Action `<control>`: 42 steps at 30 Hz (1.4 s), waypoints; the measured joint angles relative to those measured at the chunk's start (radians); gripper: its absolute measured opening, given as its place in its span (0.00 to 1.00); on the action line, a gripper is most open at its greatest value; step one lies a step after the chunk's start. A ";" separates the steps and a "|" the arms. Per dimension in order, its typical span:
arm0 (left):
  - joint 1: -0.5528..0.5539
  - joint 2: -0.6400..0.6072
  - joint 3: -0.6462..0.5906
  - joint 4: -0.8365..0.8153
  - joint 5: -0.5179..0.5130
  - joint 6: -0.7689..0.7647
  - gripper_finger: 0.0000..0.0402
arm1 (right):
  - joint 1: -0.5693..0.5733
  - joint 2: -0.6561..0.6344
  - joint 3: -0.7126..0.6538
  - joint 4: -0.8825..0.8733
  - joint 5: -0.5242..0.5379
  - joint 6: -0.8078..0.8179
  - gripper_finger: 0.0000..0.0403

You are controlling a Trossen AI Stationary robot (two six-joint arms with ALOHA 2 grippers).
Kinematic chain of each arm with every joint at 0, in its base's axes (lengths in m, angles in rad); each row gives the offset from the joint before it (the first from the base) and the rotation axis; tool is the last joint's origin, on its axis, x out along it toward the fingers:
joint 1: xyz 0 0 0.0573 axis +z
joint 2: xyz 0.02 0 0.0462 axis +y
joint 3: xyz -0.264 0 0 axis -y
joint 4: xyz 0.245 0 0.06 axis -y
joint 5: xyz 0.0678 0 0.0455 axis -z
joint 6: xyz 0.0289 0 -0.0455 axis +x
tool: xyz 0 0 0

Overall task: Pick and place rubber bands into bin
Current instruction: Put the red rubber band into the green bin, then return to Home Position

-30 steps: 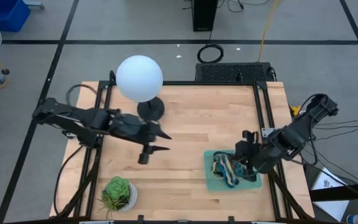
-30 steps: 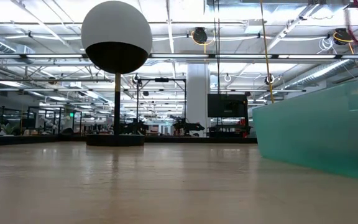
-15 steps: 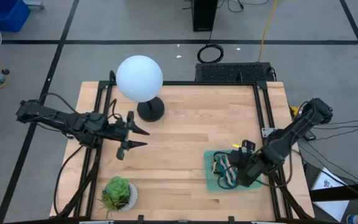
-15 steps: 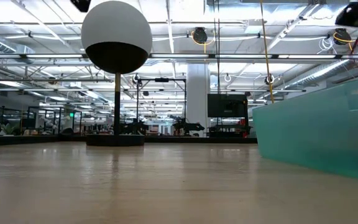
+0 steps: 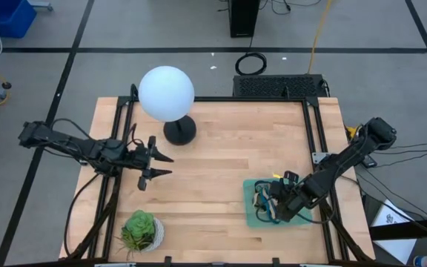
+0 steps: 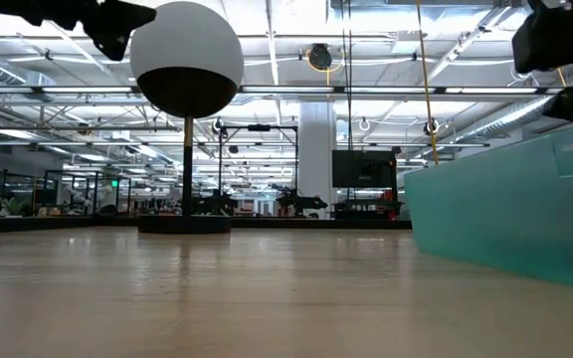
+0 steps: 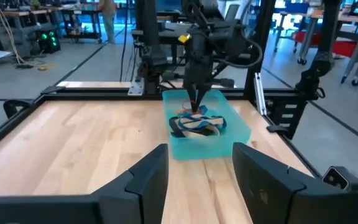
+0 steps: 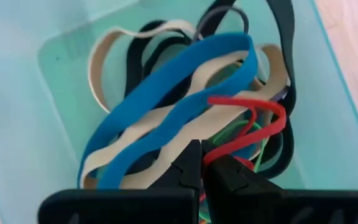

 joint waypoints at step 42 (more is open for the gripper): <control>0.001 -0.015 -0.033 0.026 -0.018 -0.013 0.46 | -0.013 -0.298 -0.072 0.026 -0.062 -0.029 0.49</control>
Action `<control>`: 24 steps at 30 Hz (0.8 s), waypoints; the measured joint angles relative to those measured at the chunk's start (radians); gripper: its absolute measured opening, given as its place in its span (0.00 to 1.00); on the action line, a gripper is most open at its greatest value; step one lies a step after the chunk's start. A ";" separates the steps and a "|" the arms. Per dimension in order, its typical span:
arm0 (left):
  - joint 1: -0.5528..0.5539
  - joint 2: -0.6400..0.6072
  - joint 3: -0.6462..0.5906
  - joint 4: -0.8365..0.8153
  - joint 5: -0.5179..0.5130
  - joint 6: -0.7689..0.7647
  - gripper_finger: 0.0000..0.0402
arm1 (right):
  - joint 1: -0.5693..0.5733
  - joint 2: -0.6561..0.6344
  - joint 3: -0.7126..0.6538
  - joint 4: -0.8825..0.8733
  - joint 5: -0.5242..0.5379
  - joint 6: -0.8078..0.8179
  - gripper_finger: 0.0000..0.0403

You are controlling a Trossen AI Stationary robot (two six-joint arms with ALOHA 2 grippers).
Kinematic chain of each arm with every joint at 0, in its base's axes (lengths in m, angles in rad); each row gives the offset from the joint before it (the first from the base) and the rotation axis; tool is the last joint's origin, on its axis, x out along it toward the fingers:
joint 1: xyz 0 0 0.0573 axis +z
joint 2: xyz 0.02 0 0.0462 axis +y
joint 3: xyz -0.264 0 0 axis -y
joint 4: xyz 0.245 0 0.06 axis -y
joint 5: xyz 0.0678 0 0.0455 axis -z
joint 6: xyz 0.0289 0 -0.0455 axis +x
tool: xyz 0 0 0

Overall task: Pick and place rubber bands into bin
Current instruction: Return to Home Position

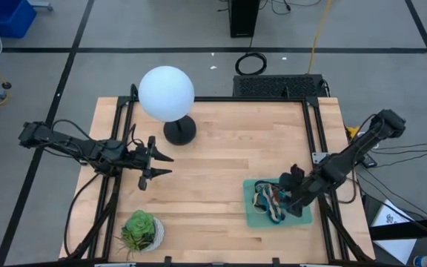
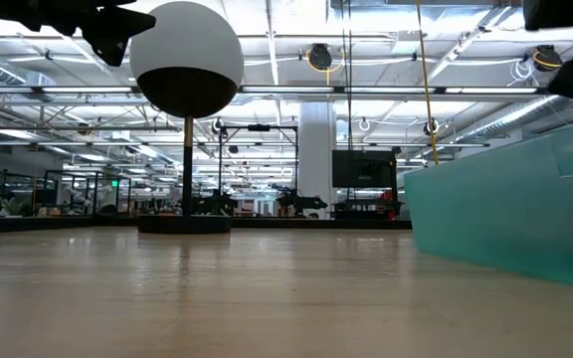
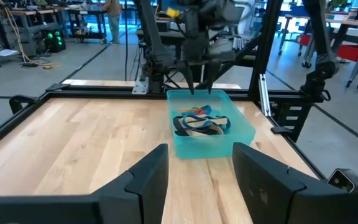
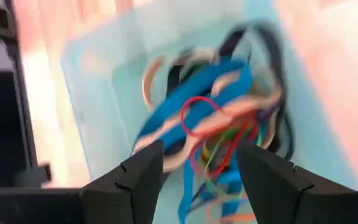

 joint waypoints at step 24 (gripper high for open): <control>0.346 -0.066 0.001 -0.034 0.138 0.029 0.46 | -0.474 -0.251 -0.073 0.471 -0.044 -0.825 0.49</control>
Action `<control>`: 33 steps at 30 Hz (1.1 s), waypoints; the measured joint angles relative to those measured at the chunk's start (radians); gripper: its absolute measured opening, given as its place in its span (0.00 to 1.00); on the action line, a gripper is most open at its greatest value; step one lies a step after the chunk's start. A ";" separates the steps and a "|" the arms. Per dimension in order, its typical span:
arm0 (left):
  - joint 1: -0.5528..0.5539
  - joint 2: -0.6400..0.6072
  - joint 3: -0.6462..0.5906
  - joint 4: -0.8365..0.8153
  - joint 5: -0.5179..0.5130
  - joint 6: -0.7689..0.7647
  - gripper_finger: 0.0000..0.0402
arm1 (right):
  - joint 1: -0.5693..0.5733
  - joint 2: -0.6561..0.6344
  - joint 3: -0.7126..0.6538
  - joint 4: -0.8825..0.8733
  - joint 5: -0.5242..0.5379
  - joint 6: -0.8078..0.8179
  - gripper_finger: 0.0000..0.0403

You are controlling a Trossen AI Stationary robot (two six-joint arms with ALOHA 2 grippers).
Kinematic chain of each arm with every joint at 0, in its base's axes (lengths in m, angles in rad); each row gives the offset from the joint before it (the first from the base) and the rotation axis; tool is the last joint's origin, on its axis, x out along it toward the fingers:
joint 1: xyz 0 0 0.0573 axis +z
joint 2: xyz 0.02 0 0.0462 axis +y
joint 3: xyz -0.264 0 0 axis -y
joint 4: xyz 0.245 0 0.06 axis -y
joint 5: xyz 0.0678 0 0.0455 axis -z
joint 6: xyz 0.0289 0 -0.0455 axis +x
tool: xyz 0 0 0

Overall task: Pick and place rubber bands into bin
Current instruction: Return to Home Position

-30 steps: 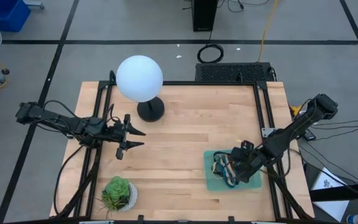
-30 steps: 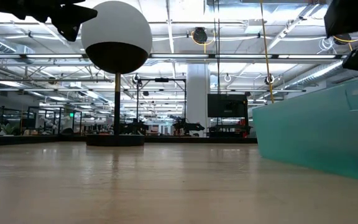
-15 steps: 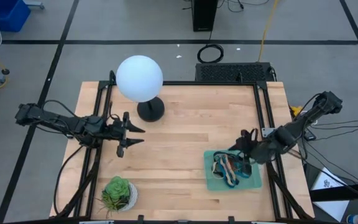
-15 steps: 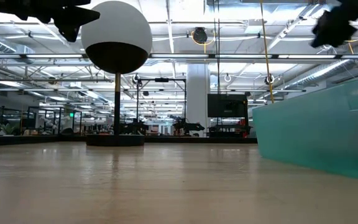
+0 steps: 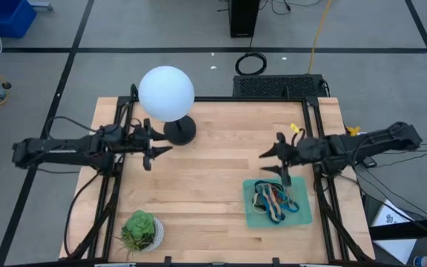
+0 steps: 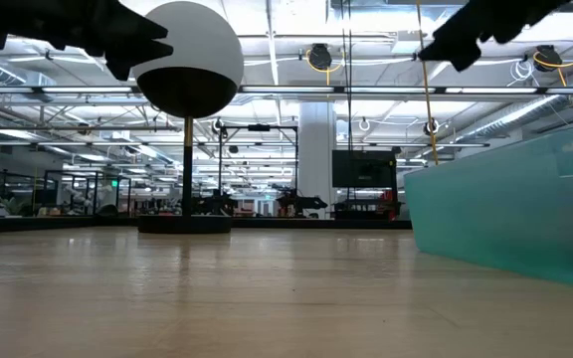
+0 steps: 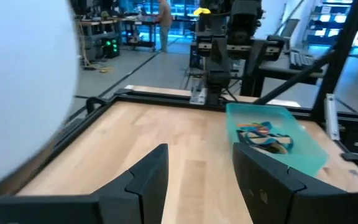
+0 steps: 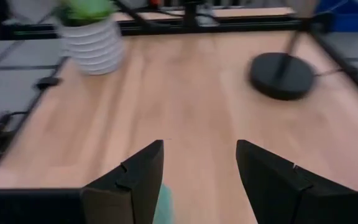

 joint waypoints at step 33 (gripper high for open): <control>0.246 -0.431 0.000 -0.315 0.125 0.001 0.46 | -0.227 -0.685 -0.358 -0.002 -0.020 -0.088 0.48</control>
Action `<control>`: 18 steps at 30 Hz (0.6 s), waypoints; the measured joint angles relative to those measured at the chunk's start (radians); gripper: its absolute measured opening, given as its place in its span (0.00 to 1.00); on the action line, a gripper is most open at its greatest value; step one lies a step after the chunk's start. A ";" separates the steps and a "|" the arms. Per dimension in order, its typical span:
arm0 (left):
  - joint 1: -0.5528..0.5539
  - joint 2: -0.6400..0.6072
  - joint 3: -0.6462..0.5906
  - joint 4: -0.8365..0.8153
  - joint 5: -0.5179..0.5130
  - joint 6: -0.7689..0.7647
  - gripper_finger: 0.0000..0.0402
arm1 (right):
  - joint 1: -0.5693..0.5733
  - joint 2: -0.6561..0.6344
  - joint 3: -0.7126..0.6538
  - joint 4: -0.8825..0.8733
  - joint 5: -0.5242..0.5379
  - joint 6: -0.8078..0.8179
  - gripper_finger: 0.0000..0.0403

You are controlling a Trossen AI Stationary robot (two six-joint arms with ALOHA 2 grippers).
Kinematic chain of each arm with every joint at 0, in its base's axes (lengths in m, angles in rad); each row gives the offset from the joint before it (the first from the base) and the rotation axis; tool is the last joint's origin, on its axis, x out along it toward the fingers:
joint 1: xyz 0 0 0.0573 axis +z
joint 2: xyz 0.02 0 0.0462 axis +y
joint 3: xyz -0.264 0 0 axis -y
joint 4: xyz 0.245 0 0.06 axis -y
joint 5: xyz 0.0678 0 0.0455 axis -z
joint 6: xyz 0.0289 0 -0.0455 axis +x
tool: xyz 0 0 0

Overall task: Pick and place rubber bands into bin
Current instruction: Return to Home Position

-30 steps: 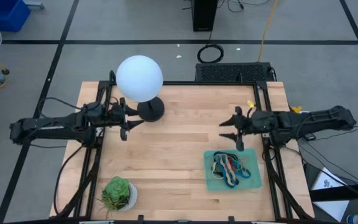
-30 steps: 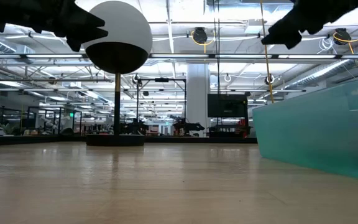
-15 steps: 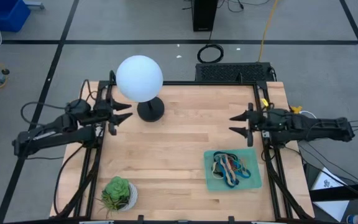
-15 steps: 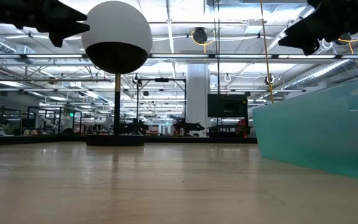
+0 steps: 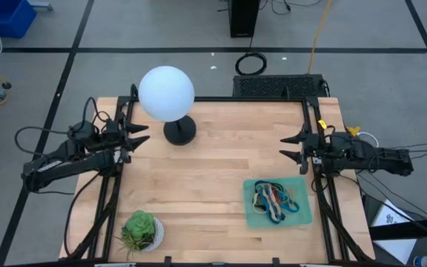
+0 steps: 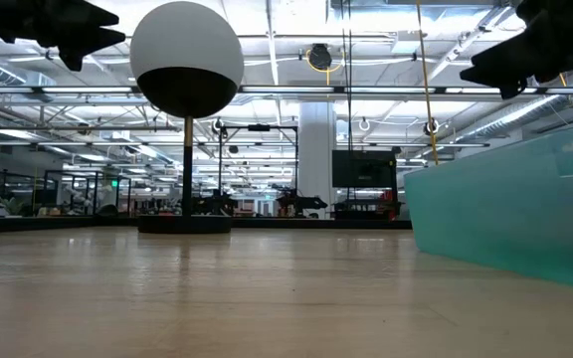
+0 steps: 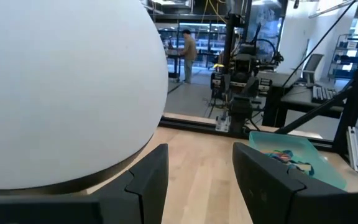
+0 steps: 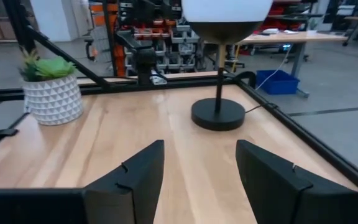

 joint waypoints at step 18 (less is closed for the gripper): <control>0.000 0.000 0.000 -0.007 -0.047 -0.001 0.46 | -0.196 -0.044 -0.168 0.181 -0.115 -0.027 0.48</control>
